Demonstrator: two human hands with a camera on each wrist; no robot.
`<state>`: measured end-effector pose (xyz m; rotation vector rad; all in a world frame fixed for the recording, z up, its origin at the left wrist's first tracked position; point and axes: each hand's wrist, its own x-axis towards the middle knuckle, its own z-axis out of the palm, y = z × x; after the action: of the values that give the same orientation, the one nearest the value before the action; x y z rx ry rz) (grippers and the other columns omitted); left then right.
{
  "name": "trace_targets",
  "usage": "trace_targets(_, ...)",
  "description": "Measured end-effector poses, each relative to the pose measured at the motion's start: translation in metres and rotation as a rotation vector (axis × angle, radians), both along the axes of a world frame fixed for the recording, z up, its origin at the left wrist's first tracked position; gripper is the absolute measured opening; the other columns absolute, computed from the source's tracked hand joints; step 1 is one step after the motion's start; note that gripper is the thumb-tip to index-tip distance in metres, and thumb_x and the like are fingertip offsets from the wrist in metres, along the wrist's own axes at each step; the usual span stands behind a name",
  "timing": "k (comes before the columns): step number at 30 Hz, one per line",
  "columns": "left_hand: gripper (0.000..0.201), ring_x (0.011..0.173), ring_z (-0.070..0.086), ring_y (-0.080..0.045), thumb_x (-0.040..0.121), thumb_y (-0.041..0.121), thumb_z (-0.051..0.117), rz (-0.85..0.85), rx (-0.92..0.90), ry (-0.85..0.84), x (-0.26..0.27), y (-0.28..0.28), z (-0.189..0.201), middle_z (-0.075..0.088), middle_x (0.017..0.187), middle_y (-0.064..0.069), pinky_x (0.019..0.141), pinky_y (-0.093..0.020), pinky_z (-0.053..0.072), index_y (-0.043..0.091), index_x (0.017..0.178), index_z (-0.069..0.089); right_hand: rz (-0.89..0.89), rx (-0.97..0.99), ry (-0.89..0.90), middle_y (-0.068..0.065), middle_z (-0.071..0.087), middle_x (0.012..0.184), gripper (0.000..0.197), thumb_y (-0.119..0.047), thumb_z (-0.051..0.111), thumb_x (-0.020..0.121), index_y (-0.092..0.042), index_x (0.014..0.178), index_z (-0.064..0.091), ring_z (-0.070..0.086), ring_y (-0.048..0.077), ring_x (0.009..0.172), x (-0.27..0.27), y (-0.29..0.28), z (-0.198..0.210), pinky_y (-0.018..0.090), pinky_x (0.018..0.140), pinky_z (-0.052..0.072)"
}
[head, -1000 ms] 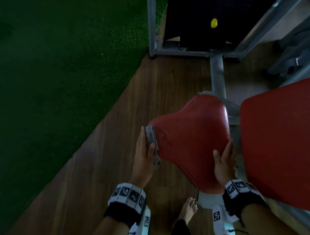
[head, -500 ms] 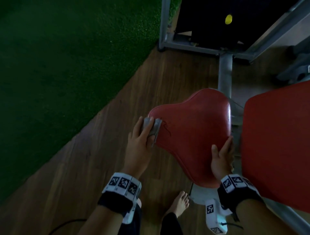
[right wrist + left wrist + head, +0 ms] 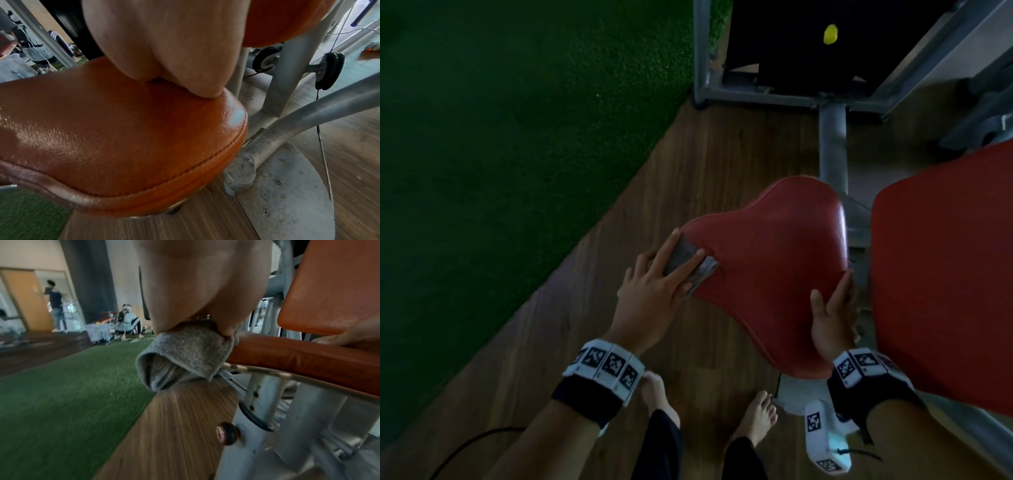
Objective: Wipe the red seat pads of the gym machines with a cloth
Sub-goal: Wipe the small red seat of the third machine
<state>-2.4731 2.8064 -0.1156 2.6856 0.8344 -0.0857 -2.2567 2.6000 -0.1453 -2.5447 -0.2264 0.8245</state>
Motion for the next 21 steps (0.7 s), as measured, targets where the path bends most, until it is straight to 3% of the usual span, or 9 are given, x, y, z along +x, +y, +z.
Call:
trace_targets(7,0.052,0.13,0.03,-0.028,0.098,0.047,0.022,-0.15,-0.01,0.078,0.017,0.029,0.011,-0.003,0.162,0.002,0.092,-0.045,0.042,0.049,0.148,0.01,-0.016,0.0,-0.008,0.0,-0.004,0.162,0.07,-0.041,0.035,0.101,-0.03,0.153,-0.009,0.01,0.03,0.146,-0.002,0.002,0.002,0.057,0.112,0.014)
trace_targets(14,0.059,0.145,0.012,-0.034,0.1,0.041,0.037,-0.214,-0.04,0.057,-0.002,0.012,0.009,-0.013,0.161,0.003,0.105,-0.05,0.036,0.049,0.149,0.005,-0.021,0.02,-0.003,-0.001,-0.003,0.162,0.07,-0.042,0.035,0.1,-0.033,0.153,-0.01,0.008,0.028,0.147,-0.003,0.001,0.005,0.058,0.113,0.014)
trace_targets(21,0.051,0.147,-0.009,-0.032,0.099,0.047,0.025,-0.331,0.005,0.088,0.017,0.03,0.007,-0.008,0.161,0.0,0.118,-0.047,0.012,0.042,0.15,0.017,-0.029,0.02,-0.015,-0.002,-0.003,0.162,0.07,-0.042,0.035,0.1,-0.032,0.153,-0.01,0.009,0.027,0.147,-0.004,0.001,0.004,0.057,0.114,0.013)
